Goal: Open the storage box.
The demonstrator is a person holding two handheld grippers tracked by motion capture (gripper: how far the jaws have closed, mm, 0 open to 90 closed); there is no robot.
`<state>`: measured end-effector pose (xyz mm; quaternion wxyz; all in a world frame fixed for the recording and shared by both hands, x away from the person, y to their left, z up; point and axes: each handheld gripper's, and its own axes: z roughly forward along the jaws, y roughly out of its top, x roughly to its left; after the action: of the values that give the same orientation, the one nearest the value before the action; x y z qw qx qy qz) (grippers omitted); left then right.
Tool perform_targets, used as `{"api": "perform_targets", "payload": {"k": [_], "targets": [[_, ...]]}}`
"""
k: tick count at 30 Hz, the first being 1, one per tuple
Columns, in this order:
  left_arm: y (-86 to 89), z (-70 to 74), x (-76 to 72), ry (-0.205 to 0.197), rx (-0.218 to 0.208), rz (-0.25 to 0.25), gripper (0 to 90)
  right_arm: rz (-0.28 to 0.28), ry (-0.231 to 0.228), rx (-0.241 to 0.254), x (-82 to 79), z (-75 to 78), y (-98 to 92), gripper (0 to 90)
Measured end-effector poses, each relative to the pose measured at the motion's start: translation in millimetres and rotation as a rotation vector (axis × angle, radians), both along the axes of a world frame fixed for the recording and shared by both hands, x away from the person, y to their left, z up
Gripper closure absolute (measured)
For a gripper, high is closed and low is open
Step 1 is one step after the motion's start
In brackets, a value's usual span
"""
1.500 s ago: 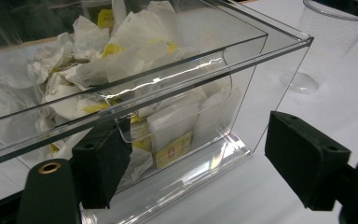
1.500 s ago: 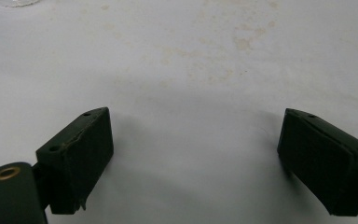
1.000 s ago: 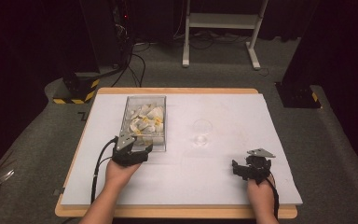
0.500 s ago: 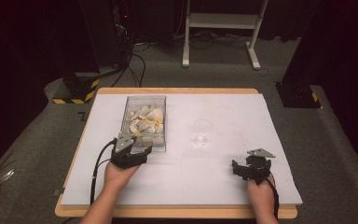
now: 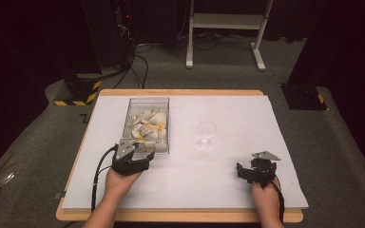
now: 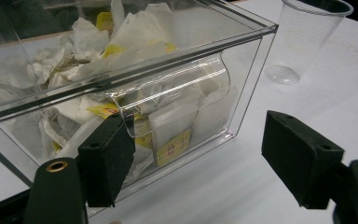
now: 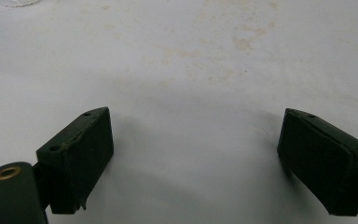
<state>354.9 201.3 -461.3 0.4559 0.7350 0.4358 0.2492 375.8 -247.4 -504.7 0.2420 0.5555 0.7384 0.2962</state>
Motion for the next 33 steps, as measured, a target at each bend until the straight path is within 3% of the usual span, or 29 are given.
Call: {"api": "perform_targets", "payload": {"k": [22, 33], "targets": [[0.2, -0.3, -23.4, -0.004, 0.007, -0.017, 26.8, 0.002, 0.000, -0.001, 0.1, 0.1, -0.2, 10.4], [-1.1, -0.5, -33.9, -0.012, 0.035, -0.025, 27.0, 0.001, -0.002, -0.002, 0.1, 0.0, -0.2, 10.5]]}}
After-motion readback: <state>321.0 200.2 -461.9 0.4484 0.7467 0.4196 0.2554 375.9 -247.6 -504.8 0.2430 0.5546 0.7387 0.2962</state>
